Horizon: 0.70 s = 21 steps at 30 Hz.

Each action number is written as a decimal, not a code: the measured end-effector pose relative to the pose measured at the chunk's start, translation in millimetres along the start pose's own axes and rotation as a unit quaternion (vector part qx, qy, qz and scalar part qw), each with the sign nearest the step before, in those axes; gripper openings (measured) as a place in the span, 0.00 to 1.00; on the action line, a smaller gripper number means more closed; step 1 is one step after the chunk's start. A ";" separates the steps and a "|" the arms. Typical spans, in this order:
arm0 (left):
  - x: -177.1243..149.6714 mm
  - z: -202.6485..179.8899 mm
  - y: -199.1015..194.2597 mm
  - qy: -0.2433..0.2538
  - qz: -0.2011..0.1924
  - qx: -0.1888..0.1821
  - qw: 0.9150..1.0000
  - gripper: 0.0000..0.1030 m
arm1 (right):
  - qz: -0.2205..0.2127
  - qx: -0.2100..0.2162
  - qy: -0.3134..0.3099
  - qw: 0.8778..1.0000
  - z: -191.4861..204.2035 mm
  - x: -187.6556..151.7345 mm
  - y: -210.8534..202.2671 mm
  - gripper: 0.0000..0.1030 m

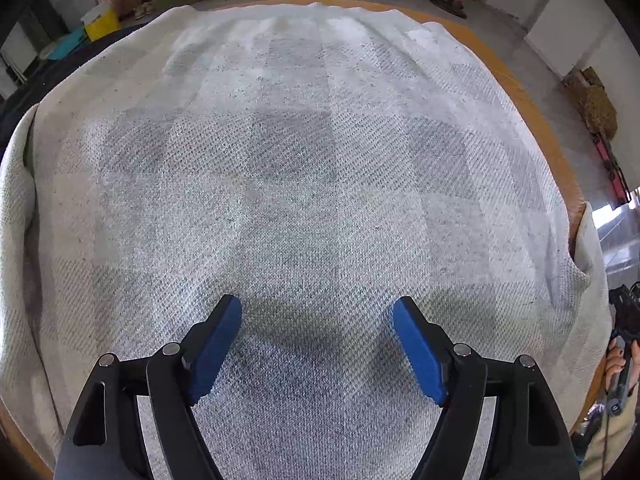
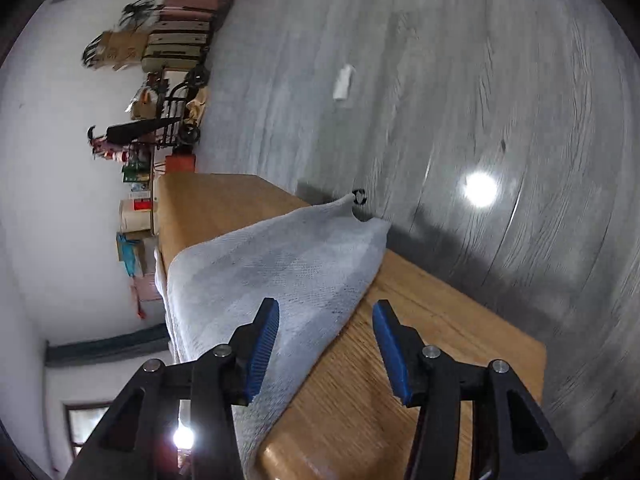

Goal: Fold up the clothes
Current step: 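Grasp the sweater sleeve with the right gripper and lift it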

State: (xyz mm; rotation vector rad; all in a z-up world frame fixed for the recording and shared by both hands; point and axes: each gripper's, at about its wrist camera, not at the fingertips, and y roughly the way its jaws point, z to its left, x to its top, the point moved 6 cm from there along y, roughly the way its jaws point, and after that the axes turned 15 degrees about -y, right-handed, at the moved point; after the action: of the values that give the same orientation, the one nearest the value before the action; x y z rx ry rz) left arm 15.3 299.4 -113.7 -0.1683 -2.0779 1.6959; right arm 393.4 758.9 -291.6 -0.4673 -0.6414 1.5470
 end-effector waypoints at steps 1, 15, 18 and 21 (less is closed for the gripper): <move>-0.6 0.6 -0.3 0.003 -0.002 0.005 1.000 0.77 | 0.001 0.014 0.018 1.000 -6.5 0.5 2.6 0.53; -28.7 0.7 -16.3 -0.013 -0.009 0.002 1.000 0.77 | 0.050 0.081 0.262 0.960 -28.2 -0.7 78.2 0.65; -36.3 -0.1 -19.9 -0.012 -0.008 -0.002 1.000 0.77 | 0.039 0.096 0.305 0.947 -29.7 0.4 85.8 0.65; -43.3 0.4 -24.0 -0.014 -0.007 -0.010 1.000 0.77 | 0.032 0.136 0.298 0.944 -25.2 8.8 93.1 0.27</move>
State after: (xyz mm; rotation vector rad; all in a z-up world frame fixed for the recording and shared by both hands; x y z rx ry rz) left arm 58.2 277.4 -102.3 -0.1358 -2.1129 1.6782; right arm 337.9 769.9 -370.2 -0.7082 0.0572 1.4251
